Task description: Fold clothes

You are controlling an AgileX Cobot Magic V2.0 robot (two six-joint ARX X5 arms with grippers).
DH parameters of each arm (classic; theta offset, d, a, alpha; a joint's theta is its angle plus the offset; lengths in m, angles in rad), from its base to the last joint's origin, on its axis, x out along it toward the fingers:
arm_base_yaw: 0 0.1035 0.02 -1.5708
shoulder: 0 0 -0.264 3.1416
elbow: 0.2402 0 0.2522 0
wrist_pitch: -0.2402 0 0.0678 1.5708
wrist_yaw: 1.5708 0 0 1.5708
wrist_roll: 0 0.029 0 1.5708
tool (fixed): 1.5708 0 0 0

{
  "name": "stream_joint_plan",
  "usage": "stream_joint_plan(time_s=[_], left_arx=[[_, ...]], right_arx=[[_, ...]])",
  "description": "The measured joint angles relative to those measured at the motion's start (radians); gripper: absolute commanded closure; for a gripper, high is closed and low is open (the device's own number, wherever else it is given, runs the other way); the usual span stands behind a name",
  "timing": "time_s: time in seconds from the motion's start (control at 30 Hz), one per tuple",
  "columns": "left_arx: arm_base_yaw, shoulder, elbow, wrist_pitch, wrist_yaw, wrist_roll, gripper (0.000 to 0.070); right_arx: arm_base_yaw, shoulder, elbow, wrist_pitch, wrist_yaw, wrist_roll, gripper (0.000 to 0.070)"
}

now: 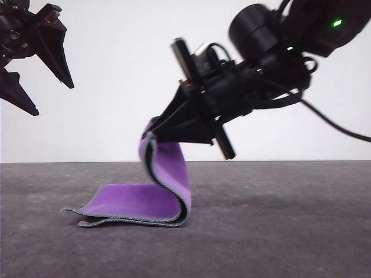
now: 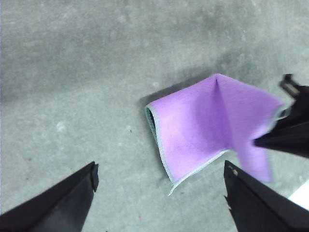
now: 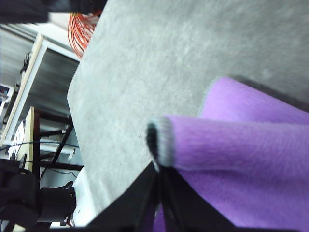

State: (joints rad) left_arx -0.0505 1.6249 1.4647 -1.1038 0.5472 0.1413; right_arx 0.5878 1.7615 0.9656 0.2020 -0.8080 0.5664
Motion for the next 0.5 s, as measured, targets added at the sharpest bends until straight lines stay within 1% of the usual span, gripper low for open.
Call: stream_joint_plan(time_s=[0.2, 0.37, 0.4, 0.43, 0.5], left_arx=[[0.0, 0.0, 0.0, 0.0, 0.0, 0.0, 0.0188], [0.0, 0.0, 0.0, 0.0, 0.0, 0.0, 0.0188], [0.0, 0.0, 0.0, 0.0, 0.0, 0.0, 0.0188], [0.0, 0.0, 0.0, 0.0, 0.0, 0.0, 0.0188], [0.0, 0.0, 0.0, 0.0, 0.0, 0.0, 0.0188]], right_arx=[[0.04, 0.079, 0.091, 0.007, -0.001, 0.016, 0.0699], [0.056, 0.121, 0.105, 0.007, -0.001, 0.018, 0.0697], [0.056, 0.122, 0.105, 0.005, -0.001, 0.018, 0.0684], [0.056, 0.123, 0.105, 0.007, -0.001, 0.018, 0.0649], [0.058, 0.123, 0.105, 0.013, -0.002, 0.018, 0.0518]])
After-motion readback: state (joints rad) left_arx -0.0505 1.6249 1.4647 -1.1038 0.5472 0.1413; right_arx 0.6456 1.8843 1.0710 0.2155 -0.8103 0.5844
